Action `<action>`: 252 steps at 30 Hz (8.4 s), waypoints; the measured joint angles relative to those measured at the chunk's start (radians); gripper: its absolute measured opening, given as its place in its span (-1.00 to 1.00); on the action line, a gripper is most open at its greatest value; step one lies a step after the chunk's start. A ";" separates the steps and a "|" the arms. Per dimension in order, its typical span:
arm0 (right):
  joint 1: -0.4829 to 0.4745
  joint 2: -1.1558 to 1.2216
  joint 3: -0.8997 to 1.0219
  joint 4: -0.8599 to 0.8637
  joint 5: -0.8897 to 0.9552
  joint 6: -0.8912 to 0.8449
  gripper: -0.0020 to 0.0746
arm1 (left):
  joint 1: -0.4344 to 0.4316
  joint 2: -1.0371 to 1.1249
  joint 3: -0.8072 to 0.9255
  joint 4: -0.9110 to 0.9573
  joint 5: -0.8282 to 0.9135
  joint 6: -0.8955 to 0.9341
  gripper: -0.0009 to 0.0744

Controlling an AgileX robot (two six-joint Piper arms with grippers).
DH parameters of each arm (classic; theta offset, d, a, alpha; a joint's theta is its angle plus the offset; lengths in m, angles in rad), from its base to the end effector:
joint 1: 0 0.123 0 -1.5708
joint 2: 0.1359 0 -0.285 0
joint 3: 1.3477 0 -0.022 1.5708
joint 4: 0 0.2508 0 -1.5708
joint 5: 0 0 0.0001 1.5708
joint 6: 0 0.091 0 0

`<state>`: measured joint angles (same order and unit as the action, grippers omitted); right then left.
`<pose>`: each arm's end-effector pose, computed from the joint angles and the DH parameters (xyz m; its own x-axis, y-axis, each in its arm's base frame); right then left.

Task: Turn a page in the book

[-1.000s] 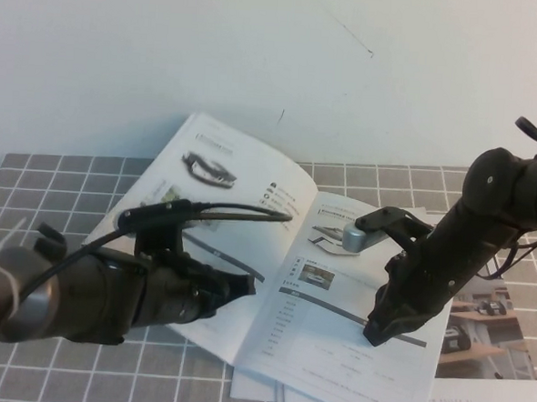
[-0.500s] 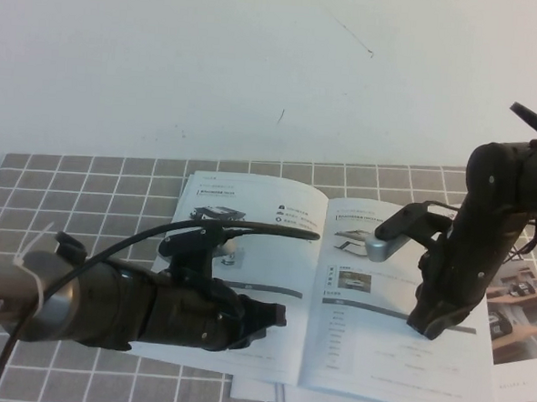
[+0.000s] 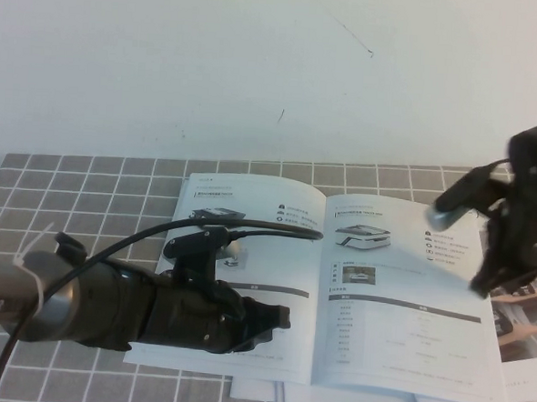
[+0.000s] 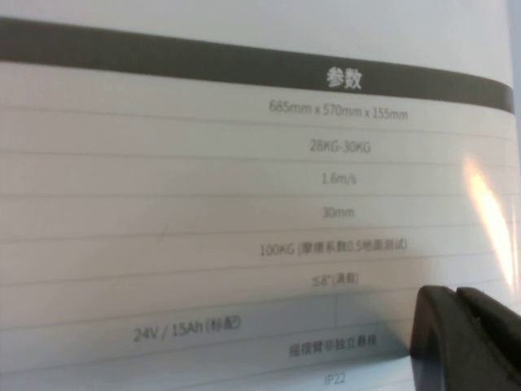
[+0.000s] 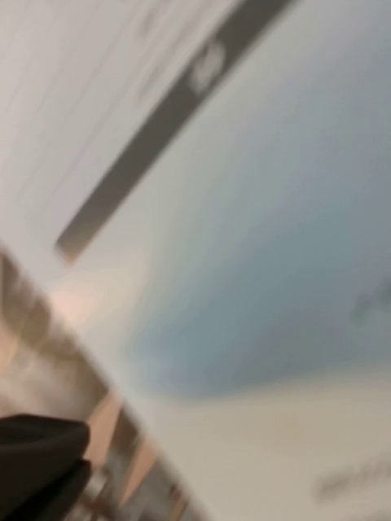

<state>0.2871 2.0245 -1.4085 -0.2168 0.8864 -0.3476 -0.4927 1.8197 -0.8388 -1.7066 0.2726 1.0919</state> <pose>0.3888 0.0990 0.1639 -0.7182 -0.6922 -0.0704 -0.6651 0.7127 -0.2231 0.2869 -0.1817 0.1393 -0.8959 -0.1545 -0.4166 0.1100 0.8313 -0.5448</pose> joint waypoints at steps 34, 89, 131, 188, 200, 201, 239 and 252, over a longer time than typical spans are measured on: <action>-0.279 0.056 0.035 0.501 0.098 -0.213 -0.95 | 0.000 0.003 0.000 -0.004 0.001 0.004 -0.99; -0.086 -0.136 -0.119 0.648 0.164 -0.267 -0.95 | 0.000 -0.092 0.002 -0.018 0.074 0.158 -0.99; -0.081 -1.767 0.954 0.217 -0.194 0.090 -0.95 | 0.000 -1.363 0.517 2.539 0.086 -2.024 -0.99; -0.081 -1.799 1.009 0.426 -0.124 0.091 -0.95 | 0.510 -1.828 0.861 1.650 -0.092 -1.007 -0.99; -0.081 -1.799 1.009 0.426 -0.122 0.091 -0.95 | 0.415 -1.833 0.859 1.694 0.035 -1.161 -0.99; -0.081 -1.799 1.009 0.426 -0.122 0.091 -0.95 | 0.415 -1.833 0.859 1.694 0.035 -1.161 -0.99; -0.329 -1.980 1.174 0.298 -0.404 0.091 -0.95 | 0.411 -1.833 0.858 1.707 0.046 -1.164 -0.99; -0.339 -2.035 1.432 0.217 -0.554 0.150 -0.95 | 0.411 -1.833 0.857 1.707 0.046 -1.164 -0.99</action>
<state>-0.0523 -0.0103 0.0239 0.0000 0.3323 -0.1972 -0.0819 -0.0129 0.0186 0.0000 0.3184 -0.0721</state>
